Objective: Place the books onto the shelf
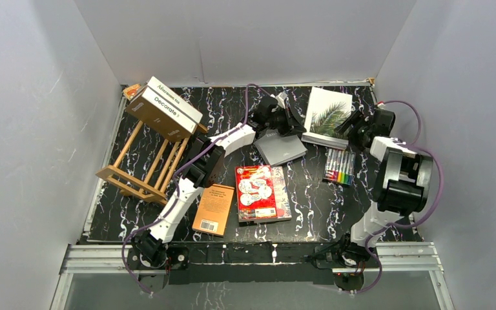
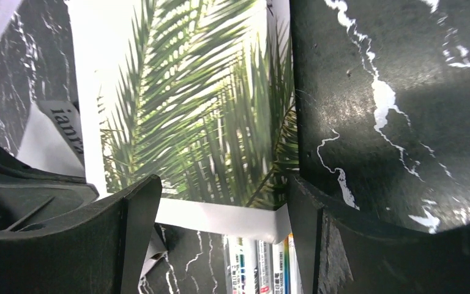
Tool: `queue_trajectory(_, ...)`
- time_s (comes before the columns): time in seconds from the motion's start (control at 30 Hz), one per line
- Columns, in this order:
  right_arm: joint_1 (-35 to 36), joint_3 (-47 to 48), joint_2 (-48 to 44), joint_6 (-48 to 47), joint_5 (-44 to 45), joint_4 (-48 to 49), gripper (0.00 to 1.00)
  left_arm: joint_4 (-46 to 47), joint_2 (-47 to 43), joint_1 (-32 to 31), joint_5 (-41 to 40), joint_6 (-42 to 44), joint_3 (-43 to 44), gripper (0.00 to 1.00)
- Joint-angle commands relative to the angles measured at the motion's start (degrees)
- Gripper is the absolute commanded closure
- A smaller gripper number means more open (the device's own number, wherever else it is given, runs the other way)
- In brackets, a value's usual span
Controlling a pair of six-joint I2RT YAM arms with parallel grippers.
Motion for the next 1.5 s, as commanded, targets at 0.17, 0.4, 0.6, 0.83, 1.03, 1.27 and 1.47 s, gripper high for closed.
queue_trajectory(0.17,0.3,-1.2,-12.8,1.3,14.1,-2.2,0.15,9.4,-6.4,-0.8,6.7,-4.8,-0.3,1.00)
queue_trajectory(0.4,0.3,-3.4,-18.1,1.8,13.7,-7.8,0.12,6.1,-13.4,0.5,4.9,-3.2,-7.1,1.00)
queue_trajectory(0.6,0.3,-5.6,-23.4,2.9,6.8,-9.5,0.12,2.3,-20.5,1.6,4.5,-0.4,-14.2,1.00)
queue_trajectory(0.83,0.3,-7.1,-26.5,3.9,-0.2,-11.6,0.12,1.9,-34.3,2.2,1.1,2.7,-31.9,1.00)
queue_trajectory(1.03,0.4,-10.7,-27.7,4.1,-9.3,-10.8,0.12,2.7,-45.8,3.7,-2.1,4.1,-45.1,1.00)
queue_trajectory(1.27,3.7,-19.5,-29.5,9.1,-19.4,-2.2,0.10,-2.2,-52.7,4.6,-6.3,8.7,-54.5,1.00)
queue_trajectory(1.47,7.0,-23.6,-31.3,12.3,-20.0,3.2,0.02,-2.1,-55.5,6.0,-6.5,8.1,-61.8,1.00)
